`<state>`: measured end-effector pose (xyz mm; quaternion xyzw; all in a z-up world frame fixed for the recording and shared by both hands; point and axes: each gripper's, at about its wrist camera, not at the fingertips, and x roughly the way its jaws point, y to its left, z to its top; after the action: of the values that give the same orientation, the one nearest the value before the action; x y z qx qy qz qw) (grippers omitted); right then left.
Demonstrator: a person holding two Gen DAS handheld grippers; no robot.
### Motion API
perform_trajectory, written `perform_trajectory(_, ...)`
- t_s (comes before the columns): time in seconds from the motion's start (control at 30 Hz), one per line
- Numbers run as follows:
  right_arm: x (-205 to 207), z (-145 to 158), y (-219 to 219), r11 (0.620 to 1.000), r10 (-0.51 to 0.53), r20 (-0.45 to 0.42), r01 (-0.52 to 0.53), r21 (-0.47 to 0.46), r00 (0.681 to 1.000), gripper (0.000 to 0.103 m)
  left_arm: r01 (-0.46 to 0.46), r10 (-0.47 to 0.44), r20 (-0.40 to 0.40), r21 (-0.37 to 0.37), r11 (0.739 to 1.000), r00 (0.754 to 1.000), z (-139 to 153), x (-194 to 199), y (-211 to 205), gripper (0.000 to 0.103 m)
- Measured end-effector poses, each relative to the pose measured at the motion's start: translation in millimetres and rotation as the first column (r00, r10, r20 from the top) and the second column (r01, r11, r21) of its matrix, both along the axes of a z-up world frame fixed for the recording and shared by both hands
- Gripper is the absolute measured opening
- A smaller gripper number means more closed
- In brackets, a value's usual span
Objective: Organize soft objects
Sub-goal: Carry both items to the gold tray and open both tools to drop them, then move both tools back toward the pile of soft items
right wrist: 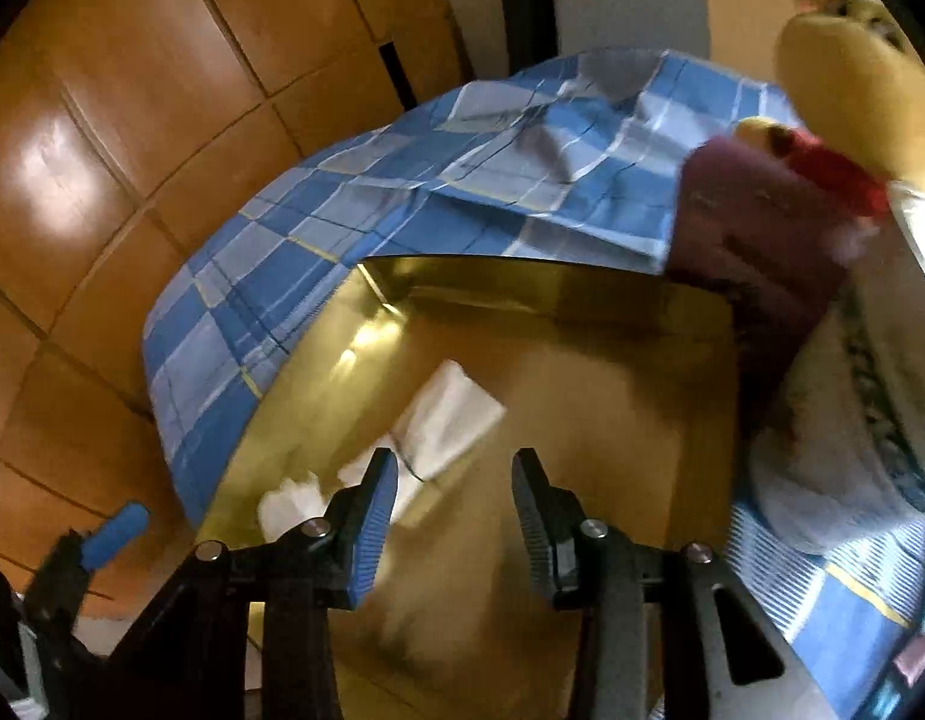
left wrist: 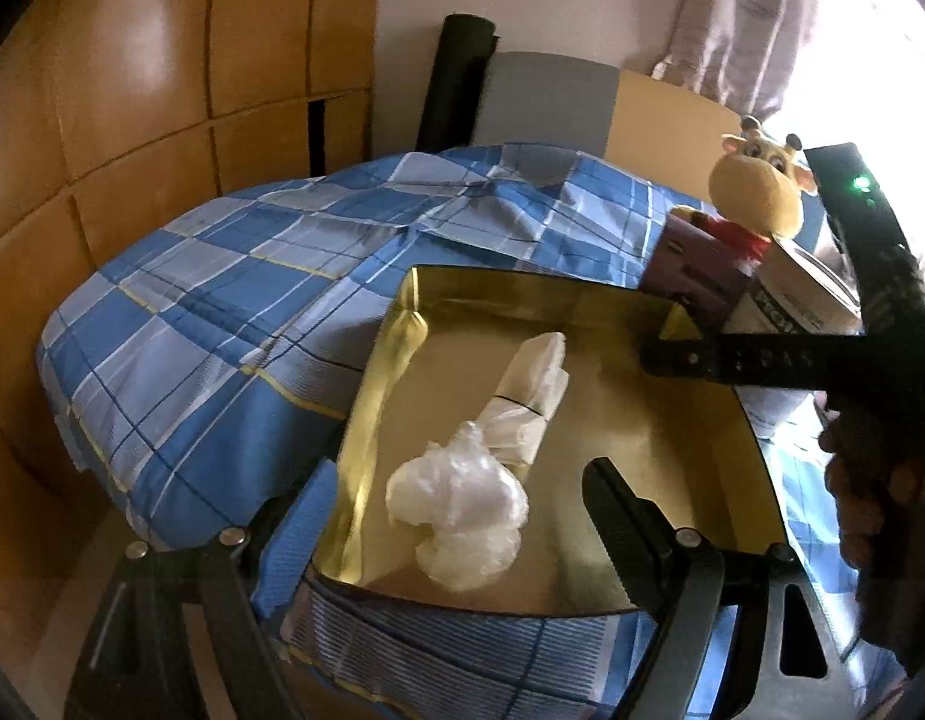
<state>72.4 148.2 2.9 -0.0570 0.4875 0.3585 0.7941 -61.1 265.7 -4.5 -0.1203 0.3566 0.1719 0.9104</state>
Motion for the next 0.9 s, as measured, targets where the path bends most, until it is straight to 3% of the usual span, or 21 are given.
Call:
perform_trajectory(0.4, -32.1, 8.2, -52.7, 0.997, -0.07, 0.143, 0.075, -0.033, 0.987, 0.048, 0.07, -0.07, -0.01, 0.032, 0.997, 0.998, 2.4, 2.8, -31.1, 0.085)
perform_trajectory(0.67, -42.5, 8.4, -78.7, 0.992, -0.112, 0.182, 0.121, -0.035, 0.977, 0.048, 0.128, -0.127, -0.023, 0.047, 0.991, 0.992, 2.9, 6.4, -51.7, 0.085)
perform_trajectory(0.9, -41.6, 13.1, -124.1, 0.975, -0.213, 0.199, 0.221, -0.016, 0.957, 0.048, 0.181, -0.18, -0.038, 0.038, 0.983, 0.983, 0.9, 11.1, -66.0, 0.086)
